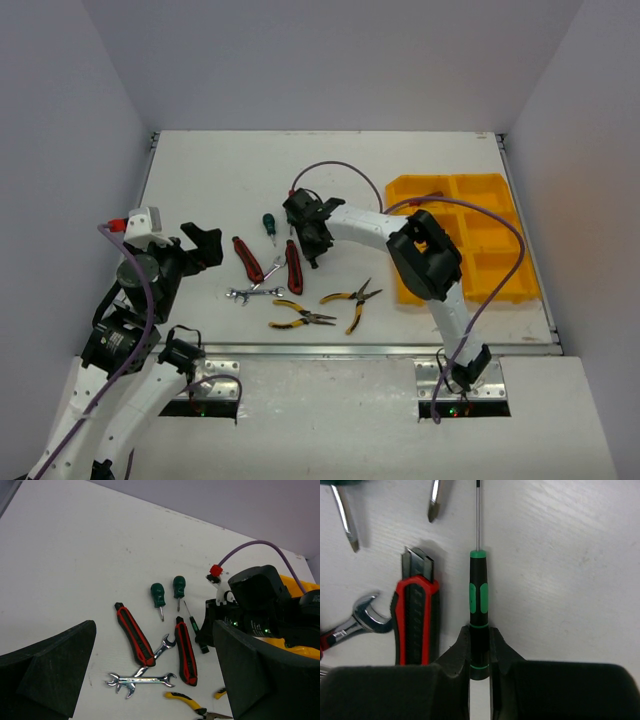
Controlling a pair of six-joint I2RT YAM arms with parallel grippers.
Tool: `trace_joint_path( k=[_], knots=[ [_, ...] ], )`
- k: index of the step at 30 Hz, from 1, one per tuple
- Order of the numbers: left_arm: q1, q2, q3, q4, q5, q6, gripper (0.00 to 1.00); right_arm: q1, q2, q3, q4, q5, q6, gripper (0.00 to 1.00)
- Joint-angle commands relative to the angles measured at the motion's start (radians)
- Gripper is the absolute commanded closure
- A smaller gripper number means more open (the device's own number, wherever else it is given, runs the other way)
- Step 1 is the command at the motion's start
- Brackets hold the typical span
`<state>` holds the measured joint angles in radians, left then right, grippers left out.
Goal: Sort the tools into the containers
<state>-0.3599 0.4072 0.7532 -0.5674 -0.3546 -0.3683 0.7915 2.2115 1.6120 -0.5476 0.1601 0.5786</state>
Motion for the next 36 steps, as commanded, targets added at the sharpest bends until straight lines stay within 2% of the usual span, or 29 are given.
trace_joint_path(
  k=[1, 6, 10, 17, 19, 20, 22, 27, 30, 34, 36],
  knots=[
    [-0.01, -0.002, 0.0, 0.039, 0.014, 0.003, 0.0, -0.017, -0.144, -0.081, -0.031, 0.071, 0.014, 1.0],
    [-0.01, -0.006, 0.0, 0.037, 0.013, 0.003, 0.0, -0.088, -0.334, -0.161, -0.03, 0.08, 0.016, 1.0],
    [-0.01, -0.015, 0.0, 0.038, 0.011, 0.003, 0.0, -0.21, -0.498, -0.252, 0.005, 0.083, -0.078, 1.0],
    [-0.013, -0.018, 0.0, 0.037, 0.009, 0.002, 0.0, -0.348, -0.681, -0.452, 0.147, 0.093, -0.69, 1.0],
    [-0.014, -0.016, 0.0, 0.037, 0.012, 0.002, 0.0, -0.42, -0.767, -0.593, 0.236, -0.045, -0.886, 1.0],
    [-0.014, -0.015, 0.0, 0.038, 0.011, 0.002, 0.0, -0.443, -0.819, -0.657, 0.273, -0.067, -0.979, 1.0],
    [-0.014, -0.015, 0.0, 0.038, 0.014, 0.002, 0.0, -0.492, -0.878, -0.702, 0.337, -0.104, -1.043, 1.0],
    [-0.02, -0.013, 0.0, 0.04, 0.018, 0.003, 0.0, -0.636, -0.905, -0.73, 0.311, -0.198, -1.222, 1.0],
    [-0.023, -0.01, 0.0, 0.039, 0.021, 0.003, 0.0, -0.673, -0.88, -0.747, 0.297, -0.174, -1.322, 1.0],
    [-0.028, -0.008, 0.0, 0.041, 0.025, 0.005, 0.0, -0.687, -0.856, -0.751, 0.296, -0.193, -1.336, 1.0],
    [-0.031, -0.007, 0.0, 0.041, 0.024, 0.005, 0.0, -0.688, -0.843, -0.749, 0.287, -0.182, -1.326, 0.95]
  ],
)
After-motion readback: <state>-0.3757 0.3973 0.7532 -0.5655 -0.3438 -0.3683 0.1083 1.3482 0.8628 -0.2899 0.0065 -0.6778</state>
